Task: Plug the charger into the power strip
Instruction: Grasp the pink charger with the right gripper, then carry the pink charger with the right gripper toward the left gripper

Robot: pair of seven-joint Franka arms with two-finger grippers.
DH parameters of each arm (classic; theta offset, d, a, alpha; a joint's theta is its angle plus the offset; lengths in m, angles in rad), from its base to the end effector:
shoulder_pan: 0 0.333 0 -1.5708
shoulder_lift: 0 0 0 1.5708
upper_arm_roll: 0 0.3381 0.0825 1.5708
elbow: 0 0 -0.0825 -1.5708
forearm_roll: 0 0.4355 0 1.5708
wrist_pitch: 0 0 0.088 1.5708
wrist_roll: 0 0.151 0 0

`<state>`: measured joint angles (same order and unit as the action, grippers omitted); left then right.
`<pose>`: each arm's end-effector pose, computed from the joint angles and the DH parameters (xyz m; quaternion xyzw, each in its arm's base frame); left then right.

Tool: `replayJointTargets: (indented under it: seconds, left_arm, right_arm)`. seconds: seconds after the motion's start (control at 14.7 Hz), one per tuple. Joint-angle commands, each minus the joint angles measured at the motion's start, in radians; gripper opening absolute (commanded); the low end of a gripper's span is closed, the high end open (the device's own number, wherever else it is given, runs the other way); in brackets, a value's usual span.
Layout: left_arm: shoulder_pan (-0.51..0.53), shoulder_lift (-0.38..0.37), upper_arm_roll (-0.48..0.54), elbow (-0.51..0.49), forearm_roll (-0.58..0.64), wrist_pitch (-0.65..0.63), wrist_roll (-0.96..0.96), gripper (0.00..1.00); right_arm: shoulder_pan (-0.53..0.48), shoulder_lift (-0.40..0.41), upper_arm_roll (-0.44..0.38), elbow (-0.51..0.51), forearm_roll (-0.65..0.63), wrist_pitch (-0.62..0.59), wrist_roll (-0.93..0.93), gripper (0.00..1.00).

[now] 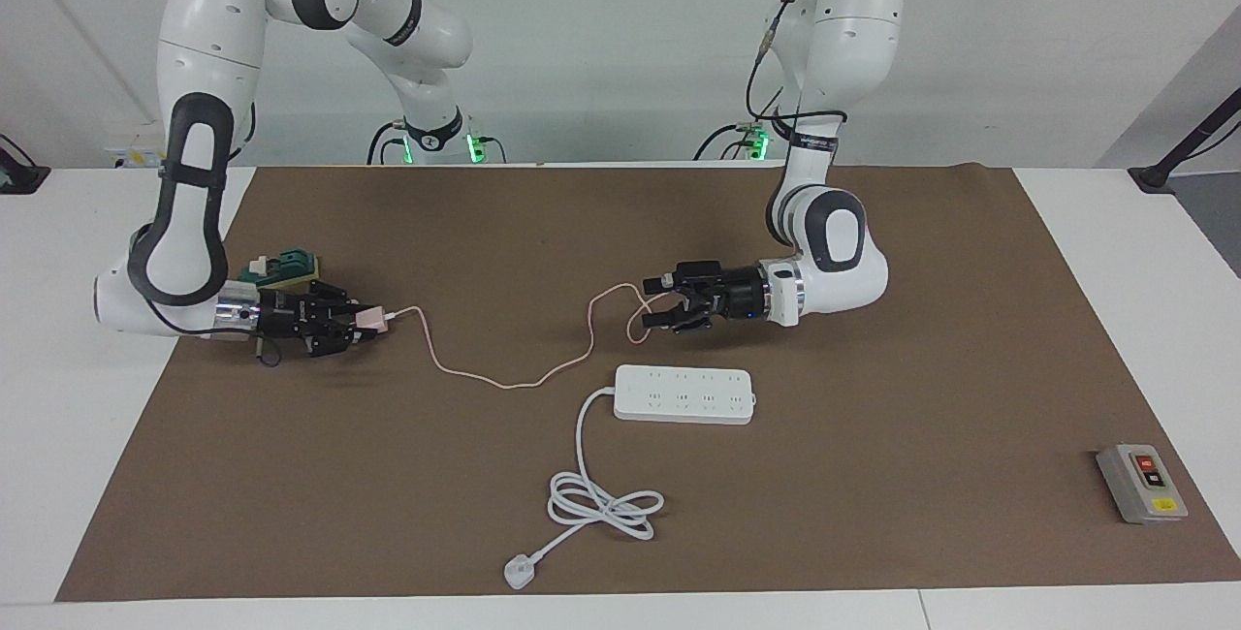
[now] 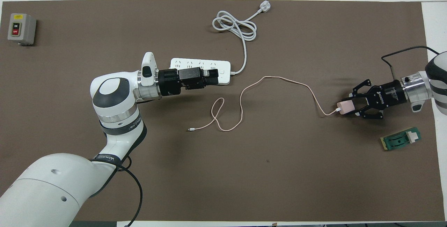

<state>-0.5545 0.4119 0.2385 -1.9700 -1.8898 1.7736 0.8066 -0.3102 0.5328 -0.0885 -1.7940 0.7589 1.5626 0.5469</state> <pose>0.6035 -0.3375 0.2900 0.7137 0.0141 0.0099 0.7003 0.5967 -0.1364 0.2005 -0.7125 0.5188 0.3675 0.2970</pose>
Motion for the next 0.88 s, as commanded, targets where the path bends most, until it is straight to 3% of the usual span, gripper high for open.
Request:
replayJointTargets:
  seconds: [0.0,0.48,0.81]
  left_arm:
    - [-0.019,0.015,0.018,0.002,-0.026,0.010,0.038,1.00]
    - [-0.004,0.007,0.031,0.002,-0.031,0.007,0.052,1.00]
    - [-0.004,0.011,0.042,-0.001,-0.040,0.006,0.078,1.00]
  right_arm:
    - [0.020,-0.066,0.004,0.002,0.043,-0.036,0.102,0.00]
    - [0.189,-0.175,0.003,0.001,0.167,-0.009,0.333,0.00]
    - [0.354,-0.212,0.003,-0.007,0.290,0.172,0.447,0.00]
